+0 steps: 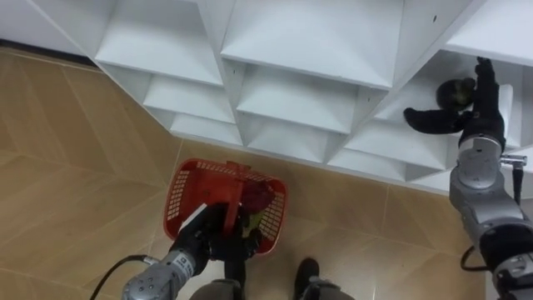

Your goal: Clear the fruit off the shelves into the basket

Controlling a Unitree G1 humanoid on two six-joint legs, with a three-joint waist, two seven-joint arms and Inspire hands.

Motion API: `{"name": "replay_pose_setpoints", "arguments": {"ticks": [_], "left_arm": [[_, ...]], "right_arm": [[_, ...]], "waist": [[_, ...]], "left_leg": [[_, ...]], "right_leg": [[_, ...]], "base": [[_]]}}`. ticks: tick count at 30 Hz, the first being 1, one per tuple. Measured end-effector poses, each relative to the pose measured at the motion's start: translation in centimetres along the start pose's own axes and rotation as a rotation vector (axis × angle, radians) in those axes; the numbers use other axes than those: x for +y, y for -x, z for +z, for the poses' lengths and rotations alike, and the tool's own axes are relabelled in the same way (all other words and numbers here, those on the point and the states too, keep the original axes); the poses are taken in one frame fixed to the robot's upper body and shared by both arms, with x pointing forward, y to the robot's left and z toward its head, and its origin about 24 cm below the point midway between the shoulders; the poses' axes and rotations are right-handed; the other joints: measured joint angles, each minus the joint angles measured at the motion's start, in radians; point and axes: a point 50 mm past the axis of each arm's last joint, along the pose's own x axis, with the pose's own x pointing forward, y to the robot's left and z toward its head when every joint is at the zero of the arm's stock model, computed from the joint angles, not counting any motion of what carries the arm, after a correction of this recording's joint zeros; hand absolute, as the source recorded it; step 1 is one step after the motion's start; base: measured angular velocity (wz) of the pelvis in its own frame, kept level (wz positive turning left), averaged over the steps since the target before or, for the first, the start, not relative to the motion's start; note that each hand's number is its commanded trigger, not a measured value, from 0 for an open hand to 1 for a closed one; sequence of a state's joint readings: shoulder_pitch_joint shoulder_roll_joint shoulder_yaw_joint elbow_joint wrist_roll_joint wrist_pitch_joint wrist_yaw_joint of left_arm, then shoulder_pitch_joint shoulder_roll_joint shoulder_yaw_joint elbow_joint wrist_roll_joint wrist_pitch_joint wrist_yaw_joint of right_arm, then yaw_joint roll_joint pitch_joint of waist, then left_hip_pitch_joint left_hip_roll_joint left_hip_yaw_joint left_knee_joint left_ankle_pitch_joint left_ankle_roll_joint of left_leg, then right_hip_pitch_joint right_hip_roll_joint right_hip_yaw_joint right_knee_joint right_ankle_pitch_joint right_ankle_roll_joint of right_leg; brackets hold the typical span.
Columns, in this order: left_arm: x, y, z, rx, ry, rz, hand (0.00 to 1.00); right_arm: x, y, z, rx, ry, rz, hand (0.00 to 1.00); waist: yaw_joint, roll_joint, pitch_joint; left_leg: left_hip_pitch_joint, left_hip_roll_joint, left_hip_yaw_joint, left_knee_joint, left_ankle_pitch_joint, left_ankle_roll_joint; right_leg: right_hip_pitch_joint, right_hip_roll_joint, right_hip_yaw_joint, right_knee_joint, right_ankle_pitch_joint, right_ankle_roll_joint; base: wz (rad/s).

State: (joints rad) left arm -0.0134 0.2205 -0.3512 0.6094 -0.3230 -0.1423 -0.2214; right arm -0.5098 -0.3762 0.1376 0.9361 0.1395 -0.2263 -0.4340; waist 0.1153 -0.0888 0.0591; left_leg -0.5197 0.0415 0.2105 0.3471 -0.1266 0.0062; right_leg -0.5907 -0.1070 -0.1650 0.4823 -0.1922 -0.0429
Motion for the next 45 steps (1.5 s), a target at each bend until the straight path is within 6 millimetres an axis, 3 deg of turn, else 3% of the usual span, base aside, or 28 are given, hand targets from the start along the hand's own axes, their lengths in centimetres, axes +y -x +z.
{"name": "replay_pose_setpoints", "arguments": {"ticks": [1,2,3,14,37,42,45], "left_arm": [[0.0,0.0,0.0,0.002,0.000,0.002,1.00],[0.0,0.0,0.0,0.006,0.000,0.009,1.00],[0.0,0.0,-0.1,0.010,0.001,0.015,1.00],[0.1,-0.4,0.5,-0.004,-0.008,0.017,1.00],[0.4,-1.0,1.4,-0.009,-0.024,0.012,1.00],[0.5,-0.9,1.4,-0.011,0.001,0.018,1.00],[0.4,-1.0,1.5,-0.021,0.042,0.037,1.00]], "right_arm": [[0.0,0.0,0.0,0.000,0.006,0.001,0.29],[0.0,0.0,-0.1,0.000,0.023,0.004,0.68],[0.0,0.0,-0.1,-0.001,0.032,0.006,1.00],[-1.5,-0.5,0.0,-0.014,0.068,-0.034,1.00],[-0.8,-0.4,-0.8,0.034,0.151,0.054,1.00],[-0.9,-0.4,-0.8,0.051,0.106,0.046,1.00],[-0.9,-0.5,-0.9,0.095,-0.013,0.021,1.00]], "waist": [[0.000,0.000,0.0000],[0.000,0.000,0.0000],[0.000,0.000,0.0000],[0.001,0.000,0.0000],[0.001,-0.013,0.0077],[0.003,-0.013,0.0076],[0.002,-0.013,0.0075]], "left_leg": [[-0.001,0.000,-0.001,0.000,0.000,0.000],[-0.002,0.000,-0.003,0.000,0.000,0.000],[-0.003,0.000,-0.004,0.000,0.000,0.000],[-0.011,0.002,-0.017,-0.002,0.000,0.000],[-0.012,0.004,-0.023,-0.003,0.000,0.000],[-0.009,0.005,-0.022,-0.004,0.000,0.000],[-0.007,0.007,-0.019,-0.005,0.000,0.000]], "right_leg": [[0.000,0.000,-0.001,-0.001,0.000,0.000],[0.000,0.000,-0.003,-0.001,0.000,0.000],[0.000,0.000,-0.003,-0.002,0.000,0.000],[0.007,0.003,-0.018,-0.019,0.002,0.000],[0.017,0.003,-0.028,-0.034,0.003,0.001],[0.017,0.003,-0.027,-0.034,0.004,0.002],[0.020,0.003,-0.027,-0.033,0.004,0.001]], "base": [[0.04],[0.03],[0.00],[0.02],[0.01],[0.00],[0.00]]}}
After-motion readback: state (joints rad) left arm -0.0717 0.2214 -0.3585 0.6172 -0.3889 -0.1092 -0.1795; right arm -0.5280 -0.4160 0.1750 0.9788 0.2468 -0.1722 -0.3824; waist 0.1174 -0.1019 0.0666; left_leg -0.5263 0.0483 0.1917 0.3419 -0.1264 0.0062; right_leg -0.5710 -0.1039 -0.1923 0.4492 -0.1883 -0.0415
